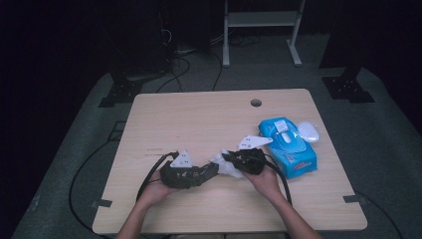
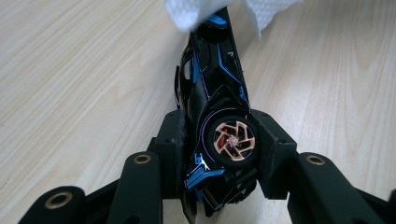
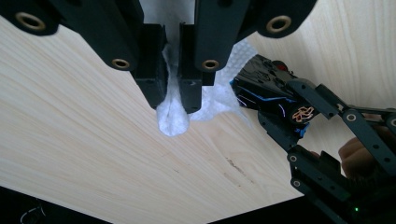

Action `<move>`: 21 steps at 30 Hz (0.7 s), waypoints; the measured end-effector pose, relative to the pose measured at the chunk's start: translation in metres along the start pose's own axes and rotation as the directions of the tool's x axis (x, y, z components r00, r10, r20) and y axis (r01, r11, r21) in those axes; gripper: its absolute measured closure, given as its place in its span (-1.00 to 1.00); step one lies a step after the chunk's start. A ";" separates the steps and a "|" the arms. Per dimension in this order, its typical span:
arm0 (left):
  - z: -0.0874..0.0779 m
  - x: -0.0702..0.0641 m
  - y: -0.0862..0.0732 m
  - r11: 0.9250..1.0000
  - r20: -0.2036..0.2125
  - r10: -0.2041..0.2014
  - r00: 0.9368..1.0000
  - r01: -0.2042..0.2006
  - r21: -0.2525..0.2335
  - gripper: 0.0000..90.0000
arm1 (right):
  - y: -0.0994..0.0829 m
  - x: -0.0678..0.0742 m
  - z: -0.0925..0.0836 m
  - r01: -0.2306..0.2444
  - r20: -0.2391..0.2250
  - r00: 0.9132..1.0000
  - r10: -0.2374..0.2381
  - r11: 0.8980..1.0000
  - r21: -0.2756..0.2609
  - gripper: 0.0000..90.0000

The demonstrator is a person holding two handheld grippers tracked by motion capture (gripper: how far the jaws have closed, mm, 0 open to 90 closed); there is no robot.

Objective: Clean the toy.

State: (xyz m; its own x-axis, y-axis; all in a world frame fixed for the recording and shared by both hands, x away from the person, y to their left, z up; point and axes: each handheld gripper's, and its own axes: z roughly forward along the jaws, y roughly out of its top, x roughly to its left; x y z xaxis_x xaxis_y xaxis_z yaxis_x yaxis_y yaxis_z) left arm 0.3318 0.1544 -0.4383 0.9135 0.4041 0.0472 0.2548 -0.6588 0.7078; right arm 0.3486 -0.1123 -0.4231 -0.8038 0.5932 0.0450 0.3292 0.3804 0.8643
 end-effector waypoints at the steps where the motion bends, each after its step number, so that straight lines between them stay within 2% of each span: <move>1: -0.001 0.000 -0.001 1.000 0.001 0.001 1.000 -0.001 0.000 0.31 | 0.000 0.001 0.002 0.007 0.003 1.000 -0.007 1.000 0.008 0.85; 5: -0.005 0.001 -0.005 1.000 0.008 0.004 1.000 -0.004 0.000 0.32 | -0.007 -0.009 0.005 -0.026 0.003 1.000 0.026 0.999 0.027 0.85; 7: -0.006 0.001 -0.006 1.000 0.012 0.002 1.000 -0.002 0.001 0.32 | -0.009 -0.014 0.003 -0.036 0.018 0.999 0.036 0.998 0.044 0.85; 11: -0.007 0.004 -0.005 1.000 0.023 -0.017 1.000 0.016 0.016 0.30 | -0.012 -0.020 -0.004 -0.068 0.018 0.998 0.068 0.997 0.021 0.85; 16: -0.005 0.005 0.010 1.000 0.015 -0.011 1.000 0.010 0.016 0.20 | -0.014 -0.024 -0.011 -0.080 0.026 0.996 0.080 0.997 0.008 0.85; 18: -0.002 0.006 0.018 1.000 0.006 0.001 1.000 -0.001 0.027 0.18 | -0.016 -0.027 -0.015 -0.086 0.032 0.996 0.086 0.996 0.007 0.85; 21: 0.005 0.007 0.028 0.999 0.013 0.000 1.000 -0.001 0.046 0.14 | -0.018 -0.031 -0.020 -0.097 0.038 0.995 0.096 0.995 0.005 0.85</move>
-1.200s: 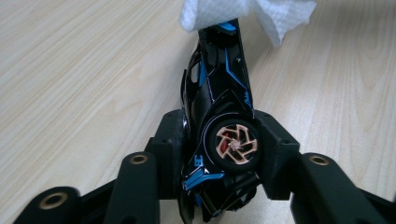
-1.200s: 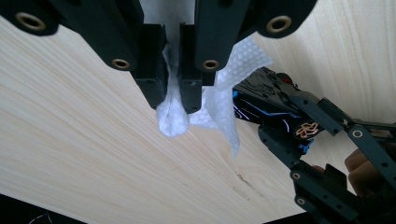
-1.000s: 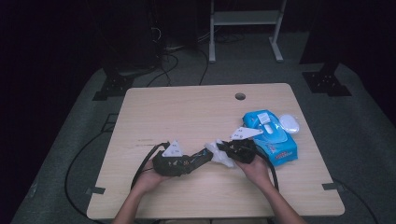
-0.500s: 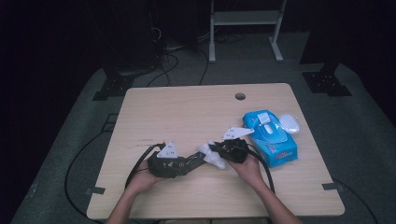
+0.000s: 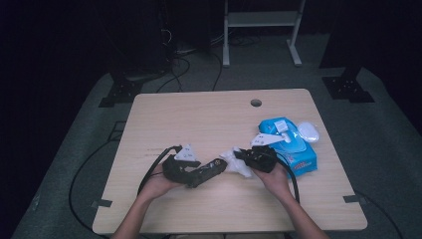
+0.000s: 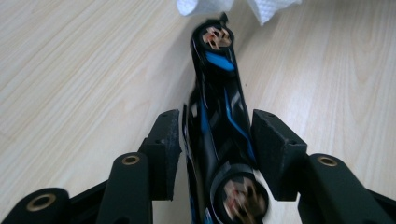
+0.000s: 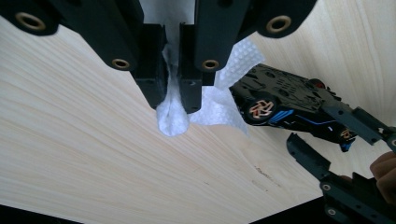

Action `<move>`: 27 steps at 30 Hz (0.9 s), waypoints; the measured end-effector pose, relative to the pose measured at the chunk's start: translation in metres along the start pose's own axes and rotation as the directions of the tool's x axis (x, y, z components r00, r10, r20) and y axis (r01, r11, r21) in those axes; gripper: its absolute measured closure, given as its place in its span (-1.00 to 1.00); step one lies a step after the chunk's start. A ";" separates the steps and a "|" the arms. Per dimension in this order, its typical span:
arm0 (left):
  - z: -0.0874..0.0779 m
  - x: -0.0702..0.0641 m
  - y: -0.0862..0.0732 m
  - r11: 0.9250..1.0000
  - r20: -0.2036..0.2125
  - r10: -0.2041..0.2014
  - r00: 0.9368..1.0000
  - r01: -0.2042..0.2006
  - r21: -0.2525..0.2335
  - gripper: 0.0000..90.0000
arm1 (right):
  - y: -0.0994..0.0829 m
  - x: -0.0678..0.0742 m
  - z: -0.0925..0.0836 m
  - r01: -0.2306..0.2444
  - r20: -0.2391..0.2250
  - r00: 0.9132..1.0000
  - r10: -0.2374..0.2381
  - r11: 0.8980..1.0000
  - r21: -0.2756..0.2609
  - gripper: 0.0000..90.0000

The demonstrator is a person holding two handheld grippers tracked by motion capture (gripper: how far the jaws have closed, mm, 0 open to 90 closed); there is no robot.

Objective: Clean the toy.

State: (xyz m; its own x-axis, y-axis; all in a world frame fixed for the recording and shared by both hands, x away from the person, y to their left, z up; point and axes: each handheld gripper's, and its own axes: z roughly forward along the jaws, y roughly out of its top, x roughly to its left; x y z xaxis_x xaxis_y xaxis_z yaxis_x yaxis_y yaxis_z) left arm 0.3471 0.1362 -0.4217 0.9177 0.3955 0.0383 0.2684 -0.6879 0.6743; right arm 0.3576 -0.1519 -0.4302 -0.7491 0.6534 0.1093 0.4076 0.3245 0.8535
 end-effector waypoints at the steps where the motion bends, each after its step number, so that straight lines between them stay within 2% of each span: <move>1: 0.002 0.000 0.002 1.000 -0.001 -0.003 1.000 0.003 0.003 0.14 | -0.001 -0.001 -0.002 -0.007 0.001 1.000 0.007 1.000 -0.003 0.85; 7: 0.017 -0.001 0.014 0.999 0.002 -0.009 1.000 0.009 0.044 0.15 | -0.008 -0.009 -0.006 -0.044 -0.008 0.999 0.044 0.999 -0.009 0.85; 13: 0.030 -0.006 0.030 0.993 -0.008 0.005 1.000 -0.005 0.114 0.12 | -0.010 -0.011 -0.004 -0.069 -0.034 0.997 0.068 0.998 -0.014 0.85; 17: 0.038 -0.006 0.035 0.985 -0.016 0.012 1.000 -0.009 0.170 0.05 | -0.011 -0.010 -0.002 -0.072 -0.048 0.996 0.072 0.997 -0.009 0.85; 20: 0.044 -0.005 0.037 0.981 -0.011 0.000 1.000 0.002 0.195 0.06 | -0.011 -0.010 -0.001 -0.085 -0.059 0.995 0.084 0.996 -0.013 0.85; 22: 0.047 -0.005 0.038 0.975 -0.014 -0.005 1.000 0.008 0.221 0.07 | -0.011 -0.011 0.000 -0.089 -0.067 0.994 0.088 0.996 -0.015 0.85; 24: 0.050 -0.005 0.039 0.969 -0.023 0.005 1.000 0.001 0.247 0.12 | -0.012 -0.011 0.001 -0.097 -0.074 0.993 0.095 0.995 -0.015 0.85; 26: 0.051 -0.005 0.041 0.964 -0.044 0.001 0.999 0.011 0.264 0.20 | -0.012 -0.011 0.003 -0.101 -0.083 0.992 0.099 0.995 -0.014 0.85; 27: 0.051 -0.006 0.041 0.965 -0.050 0.011 0.999 0.003 0.263 0.28 | -0.012 -0.011 0.004 -0.101 -0.085 0.991 0.100 0.995 -0.011 0.85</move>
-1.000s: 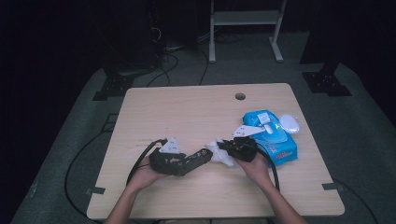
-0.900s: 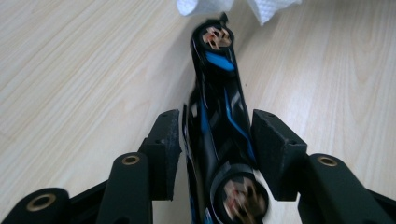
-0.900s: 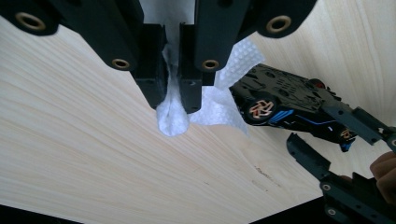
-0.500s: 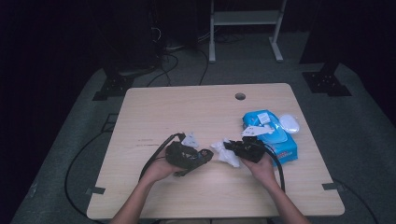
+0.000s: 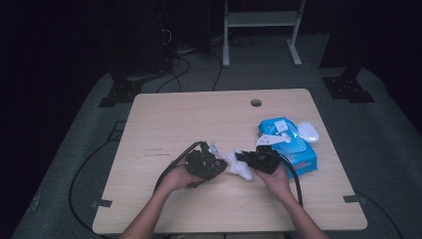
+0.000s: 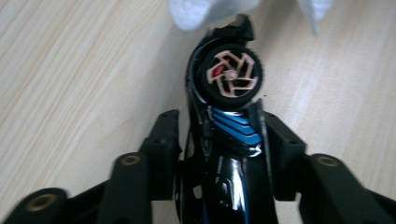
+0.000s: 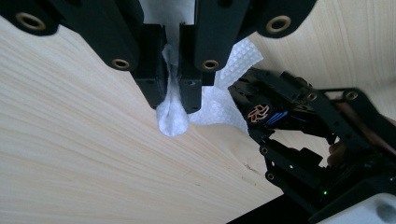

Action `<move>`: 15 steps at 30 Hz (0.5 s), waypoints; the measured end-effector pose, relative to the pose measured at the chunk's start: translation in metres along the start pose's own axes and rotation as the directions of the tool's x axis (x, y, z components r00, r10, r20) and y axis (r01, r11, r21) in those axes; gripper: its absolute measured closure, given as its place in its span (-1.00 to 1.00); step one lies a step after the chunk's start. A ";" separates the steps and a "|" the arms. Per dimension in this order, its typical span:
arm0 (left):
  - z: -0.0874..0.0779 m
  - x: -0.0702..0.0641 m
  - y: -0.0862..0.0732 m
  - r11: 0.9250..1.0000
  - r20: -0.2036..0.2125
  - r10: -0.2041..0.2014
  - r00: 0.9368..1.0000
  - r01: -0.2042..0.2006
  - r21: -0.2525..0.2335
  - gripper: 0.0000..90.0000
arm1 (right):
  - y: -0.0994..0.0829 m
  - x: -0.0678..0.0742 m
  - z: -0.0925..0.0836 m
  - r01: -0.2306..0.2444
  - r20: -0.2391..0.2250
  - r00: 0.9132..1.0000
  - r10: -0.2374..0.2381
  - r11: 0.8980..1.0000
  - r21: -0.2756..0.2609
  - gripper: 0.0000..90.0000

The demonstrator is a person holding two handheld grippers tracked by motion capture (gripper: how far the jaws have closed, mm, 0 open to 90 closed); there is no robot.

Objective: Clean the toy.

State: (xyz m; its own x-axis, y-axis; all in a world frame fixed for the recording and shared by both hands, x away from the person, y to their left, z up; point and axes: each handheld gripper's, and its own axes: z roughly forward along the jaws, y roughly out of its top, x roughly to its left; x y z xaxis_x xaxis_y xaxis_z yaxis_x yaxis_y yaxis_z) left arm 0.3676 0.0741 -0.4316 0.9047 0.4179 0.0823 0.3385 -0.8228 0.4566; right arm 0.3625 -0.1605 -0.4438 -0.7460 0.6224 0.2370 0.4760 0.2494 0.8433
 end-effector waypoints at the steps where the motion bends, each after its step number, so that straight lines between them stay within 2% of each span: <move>1: 0.000 -0.001 0.001 1.000 -0.004 0.012 1.000 -0.012 0.006 0.29 | 0.000 0.000 0.001 -0.001 -0.002 1.000 0.001 1.000 0.001 0.85; 4: -0.001 -0.005 0.000 0.999 -0.003 0.039 0.999 -0.039 -0.022 0.30 | 0.000 0.002 0.002 -0.005 -0.016 1.000 0.005 1.000 0.004 0.85; 8: -0.008 -0.009 -0.002 0.993 0.002 0.048 0.999 -0.048 -0.106 0.30 | 0.002 0.003 0.000 -0.020 -0.044 0.999 0.019 1.000 -0.017 0.85; 11: -0.014 -0.010 -0.002 0.987 0.002 0.045 0.999 -0.044 -0.153 0.30 | 0.006 0.005 -0.005 -0.038 -0.087 0.996 0.034 0.998 -0.048 0.85; 14: -0.017 -0.013 -0.002 0.981 -0.005 0.052 0.999 -0.052 -0.185 0.30 | 0.013 0.011 -0.012 -0.068 -0.161 0.986 0.051 0.992 -0.103 0.85; 15: -0.018 -0.013 -0.002 0.979 -0.009 0.056 0.998 -0.057 -0.197 0.31 | 0.016 0.014 -0.013 -0.057 -0.179 0.983 0.036 0.992 -0.111 0.85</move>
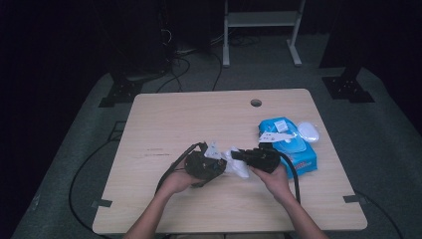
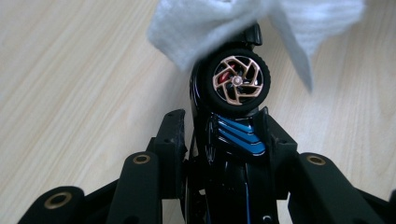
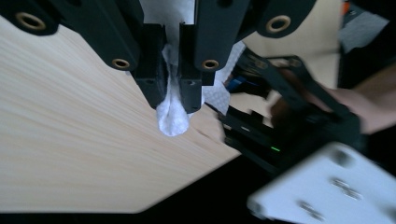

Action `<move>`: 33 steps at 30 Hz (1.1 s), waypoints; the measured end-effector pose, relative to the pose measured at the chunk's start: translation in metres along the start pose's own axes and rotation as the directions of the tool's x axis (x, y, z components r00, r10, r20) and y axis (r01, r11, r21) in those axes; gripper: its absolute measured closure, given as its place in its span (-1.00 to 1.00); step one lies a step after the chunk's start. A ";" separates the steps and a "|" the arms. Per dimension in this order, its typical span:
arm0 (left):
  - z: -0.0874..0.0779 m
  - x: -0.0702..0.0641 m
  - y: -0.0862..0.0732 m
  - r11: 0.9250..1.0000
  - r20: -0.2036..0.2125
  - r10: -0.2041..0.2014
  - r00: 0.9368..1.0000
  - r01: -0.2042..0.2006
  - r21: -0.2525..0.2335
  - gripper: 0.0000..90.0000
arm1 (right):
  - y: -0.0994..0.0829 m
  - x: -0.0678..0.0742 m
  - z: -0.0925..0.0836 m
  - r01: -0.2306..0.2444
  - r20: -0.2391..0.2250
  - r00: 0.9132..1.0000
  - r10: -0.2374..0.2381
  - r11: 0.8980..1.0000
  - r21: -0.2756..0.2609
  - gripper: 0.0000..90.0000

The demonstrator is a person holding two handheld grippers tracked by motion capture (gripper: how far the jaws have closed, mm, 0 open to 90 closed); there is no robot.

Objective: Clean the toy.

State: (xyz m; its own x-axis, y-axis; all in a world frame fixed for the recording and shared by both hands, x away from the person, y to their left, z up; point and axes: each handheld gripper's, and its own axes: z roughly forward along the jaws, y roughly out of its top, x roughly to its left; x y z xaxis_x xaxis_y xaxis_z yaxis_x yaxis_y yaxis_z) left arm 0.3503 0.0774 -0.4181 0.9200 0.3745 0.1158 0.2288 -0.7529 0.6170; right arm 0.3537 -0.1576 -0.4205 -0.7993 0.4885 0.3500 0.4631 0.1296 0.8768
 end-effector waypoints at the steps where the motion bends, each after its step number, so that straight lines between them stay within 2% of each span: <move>1: -0.001 -0.001 0.000 1.000 -0.005 -0.006 1.000 0.006 -0.020 0.31 | 0.003 0.004 0.000 0.006 -0.015 1.000 -0.006 1.000 -0.008 0.85; 3: -0.004 -0.002 -0.001 0.998 -0.003 -0.008 1.000 0.008 -0.068 0.31 | 0.007 0.012 0.001 0.038 -0.020 0.999 -0.038 0.999 -0.003 0.85; 5: -0.008 -0.003 -0.002 0.995 -0.005 -0.015 1.000 0.014 -0.094 0.31 | 0.008 0.016 0.001 0.076 0.006 0.997 -0.076 0.997 0.001 0.85; 7: -0.011 -0.004 -0.003 0.994 -0.014 -0.012 1.000 0.010 -0.109 0.31 | 0.007 0.013 0.000 0.083 0.027 0.996 -0.083 0.997 0.008 0.85; 9: -0.013 -0.004 -0.005 0.992 -0.006 -0.017 1.000 0.016 -0.127 0.31 | 0.006 0.010 -0.002 0.081 0.051 0.995 -0.082 0.996 0.023 0.85; 11: -0.014 -0.005 -0.006 0.992 -0.009 -0.013 1.000 0.012 -0.127 0.31 | 0.004 0.007 -0.003 0.070 0.054 0.996 -0.071 0.997 0.030 0.85; 14: -0.013 -0.006 -0.007 0.992 -0.005 -0.013 1.000 0.012 -0.124 0.31 | 0.004 0.007 -0.002 0.084 0.063 0.994 -0.087 0.996 0.043 0.85; 17: -0.011 -0.007 -0.006 0.993 -0.008 -0.003 1.000 0.002 -0.120 0.31 | 0.007 0.013 -0.002 0.085 0.034 0.996 -0.086 0.996 0.023 0.85; 19: -0.011 -0.008 -0.005 0.990 -0.005 0.001 1.000 -0.001 -0.138 0.31 | 0.010 0.020 -0.001 0.105 0.025 0.994 -0.106 0.994 0.014 0.85; 21: -0.014 -0.007 -0.006 0.987 -0.008 -0.008 1.000 0.007 -0.160 0.31 | 0.012 0.022 -0.001 0.117 0.033 0.993 -0.117 0.993 0.009 0.85; 24: -0.018 -0.006 -0.007 0.983 -0.003 -0.018 1.000 0.017 -0.182 0.31 | 0.010 0.015 -0.004 0.095 0.051 0.994 -0.095 0.995 0.001 0.85; 26: -0.020 -0.006 -0.008 0.984 -0.008 -0.012 1.000 0.011 -0.180 0.31 | 0.006 0.008 -0.006 0.065 0.053 0.996 -0.065 0.998 0.006 0.85; 28: -0.022 -0.004 -0.009 0.980 0.000 -0.024 1.000 0.023 -0.198 0.31 | 0.003 0.004 -0.006 0.065 0.076 0.995 -0.066 0.998 0.016 0.85; 30: -0.023 -0.004 -0.009 0.978 0.004 -0.028 1.000 0.029 -0.207 0.31 | -0.002 -0.001 -0.005 0.037 0.070 0.997 -0.038 0.999 0.017 0.85; 33: -0.022 -0.004 -0.009 0.978 0.005 -0.026 1.000 0.026 -0.207 0.31 | -0.006 -0.004 -0.002 0.030 0.076 0.997 -0.033 0.999 0.034 0.85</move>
State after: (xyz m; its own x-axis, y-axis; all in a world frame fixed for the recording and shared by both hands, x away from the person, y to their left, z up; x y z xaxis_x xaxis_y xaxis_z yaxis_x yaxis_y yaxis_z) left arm 0.3376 0.0952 -0.4068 0.9154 0.3910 0.0958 0.1822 -0.6147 0.7674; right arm 0.3534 -0.1621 -0.4262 -0.7828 0.5478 0.2954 0.4518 0.1738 0.8750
